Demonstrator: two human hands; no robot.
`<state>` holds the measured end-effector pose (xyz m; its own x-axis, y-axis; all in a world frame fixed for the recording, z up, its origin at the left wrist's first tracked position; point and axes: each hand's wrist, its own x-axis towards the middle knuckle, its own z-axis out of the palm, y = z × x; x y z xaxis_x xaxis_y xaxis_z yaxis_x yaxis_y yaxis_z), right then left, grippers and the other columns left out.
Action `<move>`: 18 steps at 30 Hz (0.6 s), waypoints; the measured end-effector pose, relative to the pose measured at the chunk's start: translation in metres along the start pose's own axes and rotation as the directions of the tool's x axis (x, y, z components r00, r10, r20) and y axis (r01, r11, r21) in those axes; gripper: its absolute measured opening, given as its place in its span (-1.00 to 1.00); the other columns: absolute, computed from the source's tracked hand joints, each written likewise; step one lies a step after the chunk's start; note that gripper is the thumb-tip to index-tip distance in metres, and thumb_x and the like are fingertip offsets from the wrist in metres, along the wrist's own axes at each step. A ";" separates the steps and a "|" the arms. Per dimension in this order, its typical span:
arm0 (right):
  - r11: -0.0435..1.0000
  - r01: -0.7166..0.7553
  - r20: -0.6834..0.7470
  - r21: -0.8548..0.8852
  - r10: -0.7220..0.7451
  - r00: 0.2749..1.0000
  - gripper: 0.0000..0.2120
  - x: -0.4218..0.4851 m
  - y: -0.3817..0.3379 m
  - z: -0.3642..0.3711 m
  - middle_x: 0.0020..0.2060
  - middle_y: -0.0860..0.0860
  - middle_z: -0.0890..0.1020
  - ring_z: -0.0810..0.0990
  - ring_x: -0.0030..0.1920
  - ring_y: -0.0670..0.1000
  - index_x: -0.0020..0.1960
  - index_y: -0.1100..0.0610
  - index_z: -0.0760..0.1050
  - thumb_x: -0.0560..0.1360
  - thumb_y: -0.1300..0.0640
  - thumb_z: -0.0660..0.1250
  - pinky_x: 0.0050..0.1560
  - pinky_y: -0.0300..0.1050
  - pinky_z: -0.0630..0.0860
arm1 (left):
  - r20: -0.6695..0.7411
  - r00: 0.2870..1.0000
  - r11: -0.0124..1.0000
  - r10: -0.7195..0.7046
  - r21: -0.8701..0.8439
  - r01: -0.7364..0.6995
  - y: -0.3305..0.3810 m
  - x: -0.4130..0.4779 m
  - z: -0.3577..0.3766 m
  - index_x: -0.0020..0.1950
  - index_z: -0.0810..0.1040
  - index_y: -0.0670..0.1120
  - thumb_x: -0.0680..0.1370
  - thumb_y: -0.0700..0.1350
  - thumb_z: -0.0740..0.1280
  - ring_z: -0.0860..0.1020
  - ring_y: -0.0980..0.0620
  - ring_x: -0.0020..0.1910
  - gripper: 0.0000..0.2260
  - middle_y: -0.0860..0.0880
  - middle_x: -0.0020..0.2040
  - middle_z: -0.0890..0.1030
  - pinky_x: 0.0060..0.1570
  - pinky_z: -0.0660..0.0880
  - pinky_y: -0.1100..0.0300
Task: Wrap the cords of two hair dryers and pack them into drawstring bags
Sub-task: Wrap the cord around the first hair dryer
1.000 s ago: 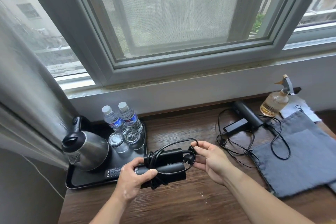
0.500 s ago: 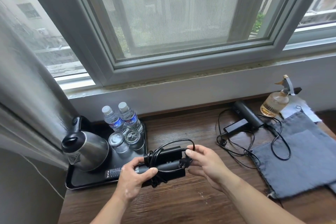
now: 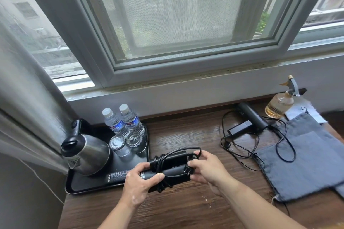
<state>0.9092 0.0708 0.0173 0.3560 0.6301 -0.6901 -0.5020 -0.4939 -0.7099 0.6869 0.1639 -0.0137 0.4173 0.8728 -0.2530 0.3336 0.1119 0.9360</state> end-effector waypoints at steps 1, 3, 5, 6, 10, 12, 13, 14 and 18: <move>1.000 0.005 -0.011 0.014 -0.004 1.000 -0.67 0.001 0.001 0.000 0.06 0.18 0.69 0.69 -0.11 0.10 0.16 0.14 0.55 0.44 0.36 0.46 -0.26 -0.06 0.65 | 0.000 1.000 1.000 -0.003 -0.002 0.003 0.000 0.000 0.000 -0.03 0.72 -0.03 0.00 0.38 0.63 0.71 0.00 -0.08 -0.29 0.00 -0.09 0.77 0.03 0.60 0.15; 0.999 0.014 -0.026 0.038 -0.013 1.000 -0.64 0.002 0.001 0.001 0.09 0.20 0.68 0.73 -0.04 0.16 0.17 0.16 0.56 0.42 0.37 0.49 -0.22 -0.02 0.68 | -0.010 1.000 1.000 -0.017 0.006 0.017 0.000 -0.001 0.000 -0.02 0.72 -0.04 0.03 0.31 0.65 0.72 -0.01 -0.07 -0.35 0.01 -0.09 0.77 0.03 0.61 0.20; 0.998 0.028 -0.035 0.048 -0.027 0.999 -0.62 0.002 0.001 0.001 0.11 0.18 0.65 0.72 0.00 0.20 0.18 0.17 0.55 0.41 0.40 0.50 -0.15 0.05 0.70 | -0.014 0.999 0.999 -0.053 -0.004 0.053 -0.003 0.002 -0.001 0.01 0.72 0.00 0.08 0.29 0.67 0.72 -0.09 -0.02 -0.38 0.00 -0.06 0.77 0.13 0.63 -0.04; 0.998 0.028 -0.041 0.049 -0.026 0.999 -0.56 0.001 0.001 0.001 0.13 0.18 0.62 0.71 0.02 0.22 0.23 0.19 0.52 0.40 0.40 0.51 -0.14 0.06 0.70 | -0.014 0.998 0.998 -0.066 -0.010 0.066 -0.004 0.002 -0.001 0.02 0.72 0.03 0.08 0.32 0.66 0.72 -0.11 0.01 -0.38 -0.01 -0.05 0.77 0.14 0.61 -0.16; 0.999 -0.006 -0.030 0.044 0.007 1.000 -0.17 0.000 0.001 -0.001 0.28 0.16 0.47 0.65 0.10 0.21 0.51 0.17 0.30 0.34 0.39 0.57 -0.18 0.04 0.70 | -0.038 0.996 0.997 -0.076 -0.024 0.075 -0.005 0.003 -0.002 0.03 0.72 0.05 0.08 0.33 0.66 0.71 -0.15 0.03 -0.38 -0.01 -0.03 0.76 0.13 0.59 -0.29; 1.000 -0.011 -0.010 0.029 0.011 1.000 -0.12 -0.003 0.000 -0.002 0.32 0.16 0.42 0.63 0.11 0.19 0.55 0.18 0.24 0.34 0.42 0.57 -0.10 0.11 0.70 | -0.041 0.996 0.996 -0.077 -0.037 0.075 -0.006 0.003 -0.002 0.04 0.72 0.03 0.10 0.29 0.68 0.71 -0.20 0.02 -0.39 -0.04 -0.03 0.76 0.10 0.58 -0.35; 1.000 -0.013 0.003 0.014 0.013 1.000 -0.11 -0.005 -0.001 -0.003 0.35 0.16 0.41 0.63 0.11 0.20 0.56 0.19 0.22 0.34 0.44 0.56 -0.07 0.13 0.70 | -0.046 0.996 0.997 -0.072 -0.044 0.070 -0.006 0.004 -0.002 0.04 0.73 0.03 0.09 0.29 0.68 0.71 -0.19 0.02 -0.38 -0.04 -0.03 0.76 0.12 0.58 -0.34; 1.000 -0.017 0.013 0.000 0.017 1.000 -0.10 -0.007 -0.001 -0.004 0.36 0.17 0.40 0.63 0.11 0.21 0.56 0.21 0.21 0.34 0.45 0.55 -0.06 0.13 0.70 | -0.051 0.997 0.997 -0.064 -0.050 0.062 -0.006 0.004 -0.002 0.03 0.73 0.02 0.07 0.32 0.67 0.71 -0.16 0.03 -0.36 -0.03 -0.03 0.76 0.15 0.58 -0.29; 0.997 -0.078 0.010 -0.005 0.078 0.997 -0.09 -0.010 -0.003 -0.002 0.31 0.23 0.43 0.67 0.06 0.22 0.57 0.27 0.15 0.34 0.49 0.52 -0.16 0.00 0.70 | -0.054 0.998 0.997 -0.041 -0.062 0.038 -0.006 0.004 0.000 0.02 0.73 0.00 0.03 0.38 0.63 0.70 -0.04 0.06 -0.30 0.01 -0.02 0.77 0.26 0.56 -0.11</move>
<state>0.9086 0.0641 0.0261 0.3076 0.5959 -0.7419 -0.5244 -0.5444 -0.6547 0.6868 0.1671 -0.0204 0.3572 0.8918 -0.2778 0.2963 0.1738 0.9391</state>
